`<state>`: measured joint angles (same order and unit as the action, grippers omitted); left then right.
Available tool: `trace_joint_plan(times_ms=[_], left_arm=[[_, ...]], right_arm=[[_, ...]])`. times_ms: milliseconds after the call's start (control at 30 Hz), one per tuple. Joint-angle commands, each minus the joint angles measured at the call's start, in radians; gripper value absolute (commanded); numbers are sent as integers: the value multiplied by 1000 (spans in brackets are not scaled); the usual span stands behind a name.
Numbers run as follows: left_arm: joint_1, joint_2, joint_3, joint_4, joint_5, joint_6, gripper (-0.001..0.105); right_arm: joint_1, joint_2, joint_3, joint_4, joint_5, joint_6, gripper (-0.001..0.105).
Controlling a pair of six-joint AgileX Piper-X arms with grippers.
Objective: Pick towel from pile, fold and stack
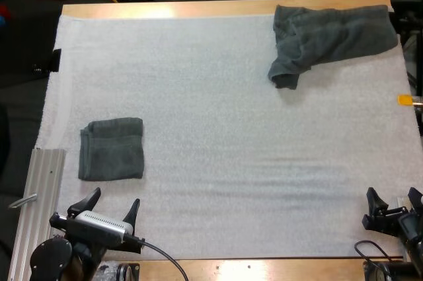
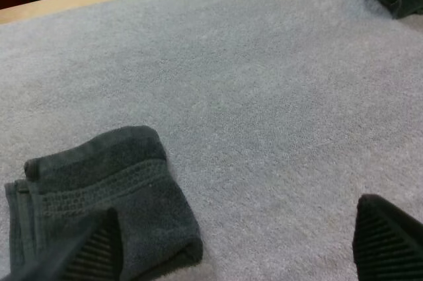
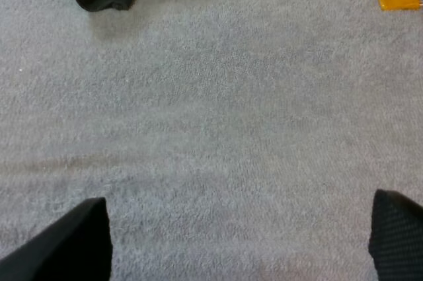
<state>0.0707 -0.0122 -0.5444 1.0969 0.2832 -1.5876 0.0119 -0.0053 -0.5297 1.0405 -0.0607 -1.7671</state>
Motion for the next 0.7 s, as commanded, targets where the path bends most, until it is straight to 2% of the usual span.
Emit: trace_joint_plan(times_ms=[0,433,667], left_arm=[[0,-138,-1,-13,4,-8,69],[0,-138,-1,-13,4,-8,69],[0,-138,-1,-13,4,-8,69]], right_arm=[[0,-25,-7,3,-4,-9,77],[0,116,-104,-51,-6,-36,77],[0,233,-187,-88,-98,-65,77]])
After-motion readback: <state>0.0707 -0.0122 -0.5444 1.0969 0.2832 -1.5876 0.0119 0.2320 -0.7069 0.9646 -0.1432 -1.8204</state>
